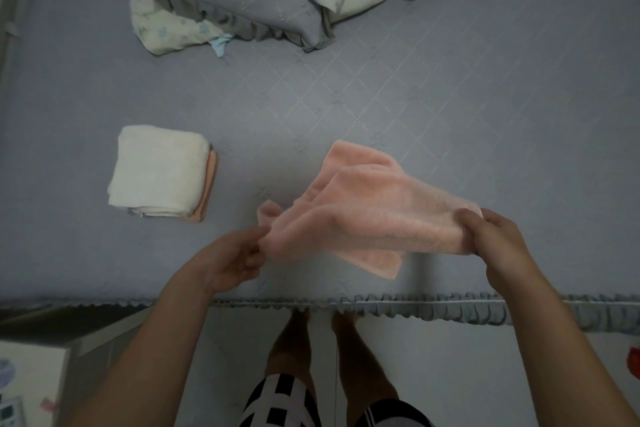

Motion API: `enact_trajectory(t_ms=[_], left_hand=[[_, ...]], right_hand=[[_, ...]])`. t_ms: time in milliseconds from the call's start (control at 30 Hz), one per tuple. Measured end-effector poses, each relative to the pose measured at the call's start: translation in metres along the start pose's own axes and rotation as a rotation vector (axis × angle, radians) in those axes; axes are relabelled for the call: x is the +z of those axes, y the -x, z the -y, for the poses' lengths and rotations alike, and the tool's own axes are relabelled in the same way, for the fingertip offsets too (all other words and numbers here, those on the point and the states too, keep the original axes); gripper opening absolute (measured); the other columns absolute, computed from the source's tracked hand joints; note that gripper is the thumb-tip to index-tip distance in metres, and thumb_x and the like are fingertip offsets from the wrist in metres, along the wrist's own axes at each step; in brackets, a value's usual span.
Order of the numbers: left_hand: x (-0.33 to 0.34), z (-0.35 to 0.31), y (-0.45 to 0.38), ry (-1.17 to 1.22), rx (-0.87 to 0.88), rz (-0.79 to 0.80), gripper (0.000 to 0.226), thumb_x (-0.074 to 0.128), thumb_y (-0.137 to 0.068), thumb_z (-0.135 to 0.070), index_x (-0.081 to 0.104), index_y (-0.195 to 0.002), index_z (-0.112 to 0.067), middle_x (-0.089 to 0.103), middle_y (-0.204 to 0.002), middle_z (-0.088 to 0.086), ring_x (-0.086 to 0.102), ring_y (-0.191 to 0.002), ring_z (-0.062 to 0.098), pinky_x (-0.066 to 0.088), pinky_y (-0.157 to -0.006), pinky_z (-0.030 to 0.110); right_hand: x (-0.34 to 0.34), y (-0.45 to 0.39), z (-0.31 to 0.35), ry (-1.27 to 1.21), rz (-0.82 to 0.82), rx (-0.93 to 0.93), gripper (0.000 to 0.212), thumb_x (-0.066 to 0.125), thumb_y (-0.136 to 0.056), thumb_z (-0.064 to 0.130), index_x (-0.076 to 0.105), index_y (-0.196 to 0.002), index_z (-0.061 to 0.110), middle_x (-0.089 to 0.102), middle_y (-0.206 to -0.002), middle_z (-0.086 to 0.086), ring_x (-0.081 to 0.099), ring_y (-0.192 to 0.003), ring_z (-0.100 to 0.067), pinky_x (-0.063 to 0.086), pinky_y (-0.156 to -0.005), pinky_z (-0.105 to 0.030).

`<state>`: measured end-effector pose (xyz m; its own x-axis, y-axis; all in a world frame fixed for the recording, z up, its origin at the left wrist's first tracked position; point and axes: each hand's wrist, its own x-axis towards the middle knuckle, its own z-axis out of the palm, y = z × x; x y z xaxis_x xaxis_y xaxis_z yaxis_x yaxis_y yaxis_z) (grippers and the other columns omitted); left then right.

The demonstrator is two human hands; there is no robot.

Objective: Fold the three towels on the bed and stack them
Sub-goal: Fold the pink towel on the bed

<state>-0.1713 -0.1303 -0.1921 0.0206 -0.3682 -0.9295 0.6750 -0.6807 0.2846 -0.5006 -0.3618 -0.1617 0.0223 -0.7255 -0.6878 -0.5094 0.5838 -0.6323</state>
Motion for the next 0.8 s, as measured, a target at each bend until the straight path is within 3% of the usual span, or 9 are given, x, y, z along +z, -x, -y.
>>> enact_trajectory(t_ms=[67, 200, 300, 400, 500, 600, 667, 733, 800], left_hand=[[0.000, 0.003, -0.005, -0.067, -0.086, 0.031, 0.032, 0.067, -0.082, -0.046, 0.061, -0.080, -0.015, 0.042, -0.056, -0.001, 0.030, -0.035, 0.009, 0.021, -0.039, 0.020], [0.007, 0.009, -0.013, -0.144, -0.041, 0.003, 0.028, 0.072, -0.078, -0.035, 0.064, -0.088, -0.010, 0.051, -0.063, 0.003, 0.040, -0.043, 0.009, 0.024, -0.044, 0.022], [0.017, -0.002, -0.013, -0.143, 0.169, -0.109, 0.007, 0.068, -0.086, -0.019, 0.065, -0.085, -0.013, 0.054, -0.069, 0.006, 0.046, -0.050, 0.011, 0.028, -0.040, 0.020], [0.034, -0.053, -0.008, -0.229, 0.354, -0.261, 0.019, 0.063, -0.090, -0.011, 0.056, -0.072, -0.015, 0.048, -0.067, 0.009, 0.040, -0.050, 0.013, 0.023, -0.034, 0.014], [0.055, -0.132, 0.023, -0.112, 0.536, -0.240, 0.025, 0.058, -0.094, -0.018, 0.048, -0.071, -0.020, 0.045, -0.060, 0.000, 0.039, -0.042, 0.005, 0.018, -0.035, 0.014], [0.075, -0.202, 0.081, -0.015, 0.743, -0.163, 0.027, 0.051, -0.095, -0.020, 0.043, -0.069, -0.023, 0.040, -0.051, -0.008, 0.033, -0.040, 0.003, 0.014, -0.039, 0.019], [0.081, -0.229, 0.120, 0.001, 0.867, -0.151, 0.028, 0.047, -0.093, -0.016, 0.040, -0.067, -0.024, 0.039, -0.049, -0.010, 0.032, -0.039, 0.003, 0.013, -0.040, 0.019], [0.078, -0.240, 0.147, 0.036, 0.927, -0.148, 0.026, 0.046, -0.091, -0.011, 0.039, -0.069, -0.024, 0.039, -0.047, -0.011, 0.032, -0.036, 0.004, 0.014, -0.040, 0.018], [0.072, -0.235, 0.156, 0.010, 0.919, -0.141, 0.024, 0.044, -0.089, -0.003, 0.046, -0.083, -0.026, 0.043, -0.049, -0.012, 0.031, -0.033, 0.002, 0.014, -0.040, 0.018]], right_hand=[[0.001, 0.000, -0.001, 0.028, -0.003, -0.017, 0.016, 0.061, -0.086, 0.026, 0.068, -0.082, 0.013, 0.066, -0.079, -0.001, 0.059, -0.073, -0.017, 0.044, -0.062, -0.031], [-0.003, -0.001, -0.006, 0.044, -0.022, -0.001, 0.021, 0.062, -0.083, 0.029, 0.065, -0.076, 0.009, 0.060, -0.075, -0.004, 0.053, -0.071, -0.020, 0.041, -0.064, -0.033], [0.000, -0.002, -0.001, 0.070, -0.007, 0.011, 0.017, 0.061, -0.084, 0.024, 0.066, -0.075, 0.011, 0.062, -0.077, -0.006, 0.056, -0.077, -0.023, 0.044, -0.071, -0.036], [0.010, -0.009, 0.043, 0.036, -0.051, -0.110, 0.020, 0.060, -0.088, 0.016, 0.064, -0.069, 0.014, 0.059, -0.071, -0.006, 0.053, -0.071, -0.021, 0.043, -0.064, -0.029], [0.010, -0.014, 0.125, -0.074, -0.131, -0.255, 0.021, 0.060, -0.085, 0.015, 0.060, -0.064, 0.016, 0.054, -0.069, -0.004, 0.049, -0.066, -0.017, 0.039, -0.057, -0.025], [-0.011, -0.007, 0.208, -0.265, -0.211, -0.353, 0.010, 0.060, -0.074, 0.013, 0.068, -0.078, 0.009, 0.056, -0.074, -0.005, 0.051, -0.070, -0.017, 0.041, -0.062, -0.031], [-0.029, 0.005, 0.249, -0.327, -0.195, -0.411, 0.025, 0.059, -0.073, 0.014, 0.071, -0.093, 0.006, 0.062, -0.081, -0.003, 0.058, -0.073, -0.016, 0.049, -0.065, -0.030], [-0.043, 0.014, 0.270, -0.371, -0.167, -0.476, 0.027, 0.057, -0.072, 0.015, 0.071, -0.095, 0.014, 0.071, -0.092, -0.003, 0.067, -0.079, -0.016, 0.057, -0.072, -0.026], [-0.047, 0.018, 0.268, -0.399, -0.141, -0.469, 0.036, 0.055, -0.065, 0.015, 0.069, -0.097, 0.016, 0.071, -0.103, -0.005, 0.069, -0.087, -0.017, 0.059, -0.076, -0.027]])
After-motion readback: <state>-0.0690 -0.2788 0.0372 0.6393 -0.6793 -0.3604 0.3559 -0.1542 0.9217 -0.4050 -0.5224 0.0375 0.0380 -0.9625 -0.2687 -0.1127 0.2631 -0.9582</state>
